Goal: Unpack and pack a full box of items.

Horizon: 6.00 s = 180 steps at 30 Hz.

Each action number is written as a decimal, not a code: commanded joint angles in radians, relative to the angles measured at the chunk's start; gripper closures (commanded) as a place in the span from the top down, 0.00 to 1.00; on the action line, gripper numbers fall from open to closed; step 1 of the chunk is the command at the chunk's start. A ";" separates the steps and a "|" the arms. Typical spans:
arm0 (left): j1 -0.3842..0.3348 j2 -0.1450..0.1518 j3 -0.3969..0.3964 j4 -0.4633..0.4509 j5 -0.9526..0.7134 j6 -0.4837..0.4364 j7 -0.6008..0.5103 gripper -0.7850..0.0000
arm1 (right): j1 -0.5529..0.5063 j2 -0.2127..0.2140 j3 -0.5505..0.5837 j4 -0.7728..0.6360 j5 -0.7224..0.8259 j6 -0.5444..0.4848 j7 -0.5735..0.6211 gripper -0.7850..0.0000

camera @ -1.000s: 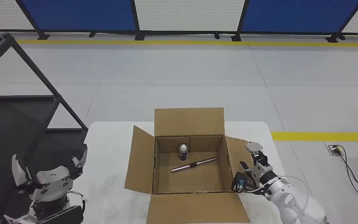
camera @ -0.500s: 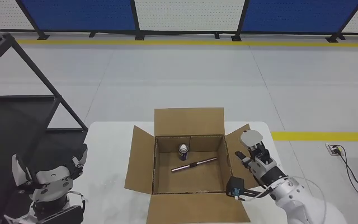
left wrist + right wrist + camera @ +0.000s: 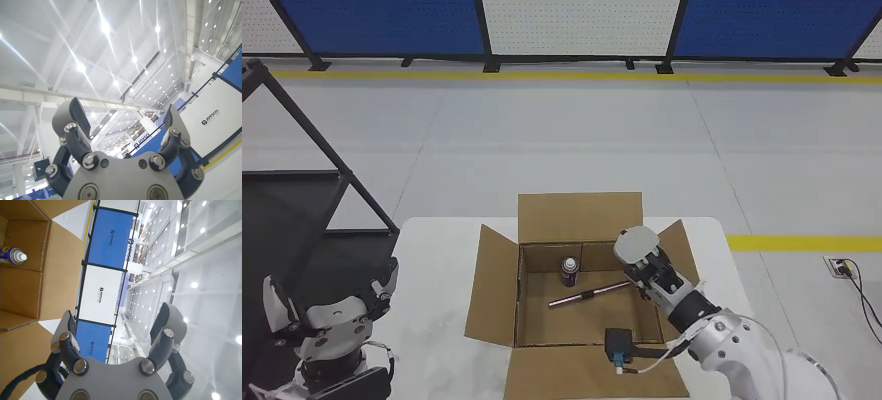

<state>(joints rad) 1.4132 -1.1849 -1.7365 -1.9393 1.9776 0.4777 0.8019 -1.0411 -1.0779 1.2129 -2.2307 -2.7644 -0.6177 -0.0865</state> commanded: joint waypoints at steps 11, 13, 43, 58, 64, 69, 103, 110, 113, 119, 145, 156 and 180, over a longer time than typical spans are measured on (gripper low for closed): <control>0.002 -0.001 -0.004 -0.006 -0.002 -0.001 -0.021 1.00 | 0.151 -0.027 -0.124 0.129 0.060 -0.091 -0.007 1.00; 0.004 -0.003 -0.013 -0.013 -0.006 0.022 -0.053 1.00 | 0.184 -0.036 -0.157 0.156 0.091 -0.112 -0.006 1.00; 0.017 -0.017 -0.086 -0.045 -0.037 0.044 -0.284 1.00 | 0.539 -0.130 -0.400 0.574 0.361 -0.395 0.002 1.00; 0.041 -0.018 -0.116 -0.053 0.019 -0.020 -0.377 1.00 | 0.770 -0.185 -0.632 0.879 0.617 -0.395 0.197 1.00; 0.041 -0.018 -0.116 -0.053 0.019 -0.020 -0.377 1.00 | 0.753 -0.185 -0.612 0.890 0.631 -0.368 0.229 1.00; 0.041 -0.018 -0.116 -0.053 0.019 -0.020 -0.377 1.00 | 0.729 -0.174 -0.594 0.872 0.689 -0.395 0.244 1.00; 0.043 -0.019 -0.120 -0.058 0.021 -0.025 -0.388 1.00 | 1.006 -0.155 -1.037 1.061 1.654 -0.365 0.759 1.00; 0.046 -0.023 -0.128 -0.062 0.025 -0.020 -0.407 1.00 | 1.013 -0.237 -1.043 1.201 1.823 -0.353 0.897 1.00; 0.045 -0.025 -0.128 -0.061 0.026 -0.021 -0.412 1.00 | 1.016 -0.275 -1.043 1.262 1.882 -0.316 0.973 1.00; 0.041 -0.028 -0.125 -0.060 0.028 -0.020 -0.424 1.00 | 1.014 -0.344 -1.043 1.389 1.958 -0.298 0.991 1.00; 0.049 -0.034 -0.131 -0.067 0.025 -0.040 -0.429 1.00 | 1.006 -0.433 -1.029 1.556 1.992 -0.196 1.065 1.00; 0.047 -0.040 -0.129 -0.067 0.029 -0.039 -0.430 1.00 | 1.014 -0.487 -1.037 1.663 1.968 -0.246 1.042 0.45; 0.051 -0.051 -0.138 -0.069 0.038 -0.036 -0.427 1.00 | 0.999 -0.590 -1.042 1.834 1.815 -0.265 0.900 0.42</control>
<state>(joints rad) 1.4638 -1.2351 -1.8733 -2.0079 2.0155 0.4410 0.3758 -0.0428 -1.6631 0.1704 -0.4045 -0.9490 -0.8807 0.8130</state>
